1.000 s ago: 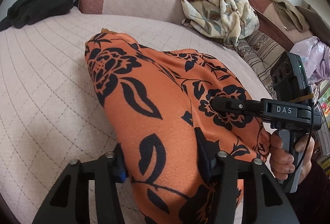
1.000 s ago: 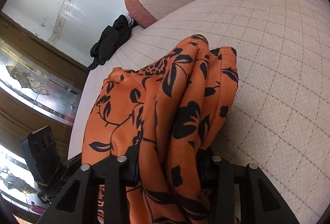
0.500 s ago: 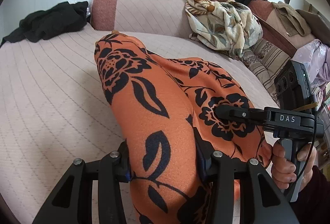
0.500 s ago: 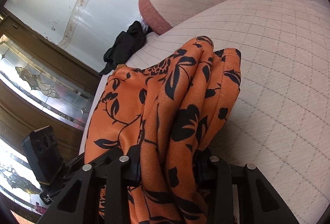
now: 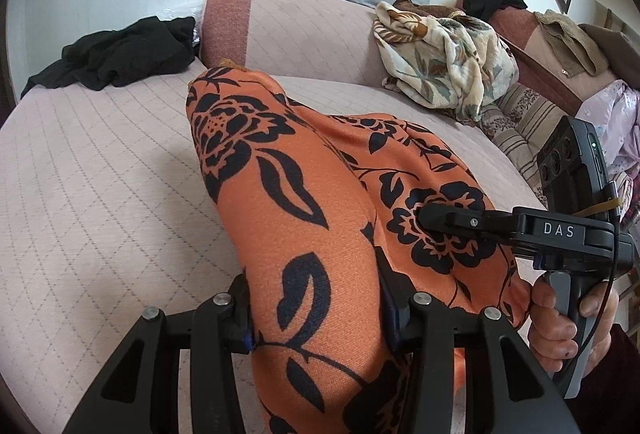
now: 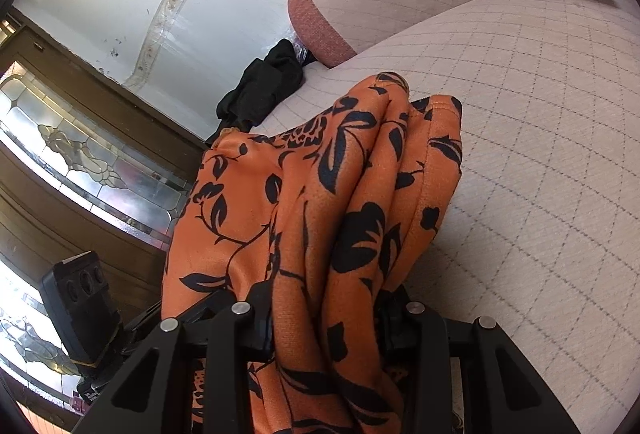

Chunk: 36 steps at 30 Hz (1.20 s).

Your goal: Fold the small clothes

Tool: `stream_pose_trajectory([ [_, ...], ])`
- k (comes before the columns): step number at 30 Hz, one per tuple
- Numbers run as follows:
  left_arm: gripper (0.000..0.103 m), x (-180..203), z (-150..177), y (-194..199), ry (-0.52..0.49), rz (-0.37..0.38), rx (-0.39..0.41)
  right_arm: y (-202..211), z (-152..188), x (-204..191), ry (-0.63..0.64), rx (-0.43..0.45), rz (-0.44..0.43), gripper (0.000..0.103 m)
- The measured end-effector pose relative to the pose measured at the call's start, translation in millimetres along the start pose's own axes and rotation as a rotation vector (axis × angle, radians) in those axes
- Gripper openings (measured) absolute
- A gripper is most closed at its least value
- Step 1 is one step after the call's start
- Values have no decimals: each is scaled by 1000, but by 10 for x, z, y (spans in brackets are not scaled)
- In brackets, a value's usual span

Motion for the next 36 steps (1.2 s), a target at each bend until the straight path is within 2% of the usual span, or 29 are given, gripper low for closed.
stream_pose_trajectory([
  [12, 48, -149, 99, 299, -3, -55, 18, 10, 15, -65, 14, -7, -35, 39],
  [19, 48, -292, 194, 411, 3, -99, 9, -17, 32, -118, 17, -42, -53, 39],
  [27, 48, -422, 342, 400, 7, -128, -29, -100, 92, -117, 9, -90, -52, 39],
  [30, 50, -518, 448, 269, 18, -151, -92, -219, 172, -90, -2, -128, -33, 39],
  [33, 62, -632, 526, 174, 43, -188, -132, -394, 261, -23, -9, -180, 35, 41],
  [35, 75, -679, 520, 194, 56, -201, -134, -463, 276, 43, -30, -201, 49, 49],
  [36, 77, -688, 514, 223, 53, -218, -128, -464, 268, 61, -47, -207, 46, 51],
])
Point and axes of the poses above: each gripper's, at about its wrist camera, not at the fingertips, and y roughly against the way its jaws point, x to its right, z to its underside, the point moved 3 cm from there along -y, roughly the way its jaws point, and after that the axes turned 2 degrees about -z, right-handed, at the moved point
